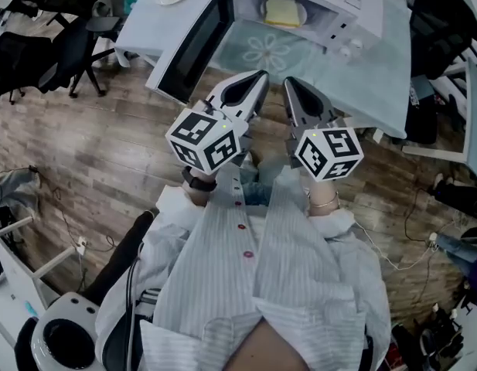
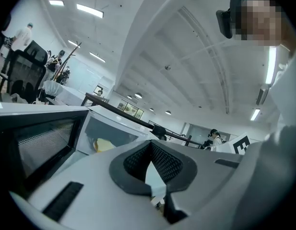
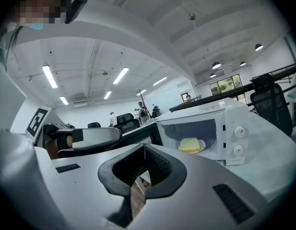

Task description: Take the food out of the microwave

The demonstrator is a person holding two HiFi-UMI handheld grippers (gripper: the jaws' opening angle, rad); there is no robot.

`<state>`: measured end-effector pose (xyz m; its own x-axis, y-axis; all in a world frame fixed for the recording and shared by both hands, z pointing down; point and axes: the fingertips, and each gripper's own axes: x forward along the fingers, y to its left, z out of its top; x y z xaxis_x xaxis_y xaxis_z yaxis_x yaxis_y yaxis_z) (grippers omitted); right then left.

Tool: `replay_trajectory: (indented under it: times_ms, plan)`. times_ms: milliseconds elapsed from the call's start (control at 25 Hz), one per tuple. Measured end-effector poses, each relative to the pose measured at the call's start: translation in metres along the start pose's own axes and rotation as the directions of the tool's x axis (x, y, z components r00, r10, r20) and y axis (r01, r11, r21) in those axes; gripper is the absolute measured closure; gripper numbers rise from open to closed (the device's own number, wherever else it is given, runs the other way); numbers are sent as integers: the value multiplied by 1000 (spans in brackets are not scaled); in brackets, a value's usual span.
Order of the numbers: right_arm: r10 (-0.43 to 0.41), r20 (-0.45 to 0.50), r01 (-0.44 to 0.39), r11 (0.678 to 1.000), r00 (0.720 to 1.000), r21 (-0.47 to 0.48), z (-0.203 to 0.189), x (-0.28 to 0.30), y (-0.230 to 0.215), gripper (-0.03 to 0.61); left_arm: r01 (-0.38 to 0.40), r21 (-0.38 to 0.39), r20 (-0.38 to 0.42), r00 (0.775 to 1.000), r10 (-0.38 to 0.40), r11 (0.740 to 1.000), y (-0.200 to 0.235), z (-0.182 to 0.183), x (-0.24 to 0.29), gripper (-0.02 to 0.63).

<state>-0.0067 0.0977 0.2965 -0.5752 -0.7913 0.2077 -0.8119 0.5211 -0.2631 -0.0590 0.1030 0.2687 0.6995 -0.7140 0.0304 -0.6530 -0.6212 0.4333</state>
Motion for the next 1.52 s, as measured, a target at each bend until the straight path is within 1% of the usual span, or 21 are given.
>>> replay_trajectory:
  times_ms: [240, 440, 560, 680, 1040, 1280, 1520]
  plan:
    - [-34, -25, 35, 999, 999, 20, -6, 14, -17, 546, 8, -14, -27, 1000, -9, 1000, 16, -5, 20, 606]
    - [-35, -50, 35, 999, 998, -1, -8, 34, -34, 546, -5, -18, -51, 999, 4, 1000, 34, -9, 43, 606]
    - [-28, -63, 28, 1000, 998, 9, -5, 50, -49, 546, -13, -24, -58, 998, 11, 1000, 46, -7, 61, 606]
    - [-18, -69, 20, 999, 997, 25, 3, 69, -66, 546, -19, -29, -60, 998, 18, 999, 60, -1, 83, 606]
    - [10, -81, -9, 1000, 997, 18, 40, 120, -113, 546, -57, -46, -50, 997, 55, 997, 98, 27, 142, 606]
    - [36, -75, -35, 999, 997, 12, 61, 141, -139, 546, -89, -44, -30, 996, 87, 995, 113, 43, 173, 606]
    - [71, -81, -72, 997, 994, -1, 70, 153, -158, 546, -110, -50, -11, 994, 110, 993, 121, 47, 200, 606]
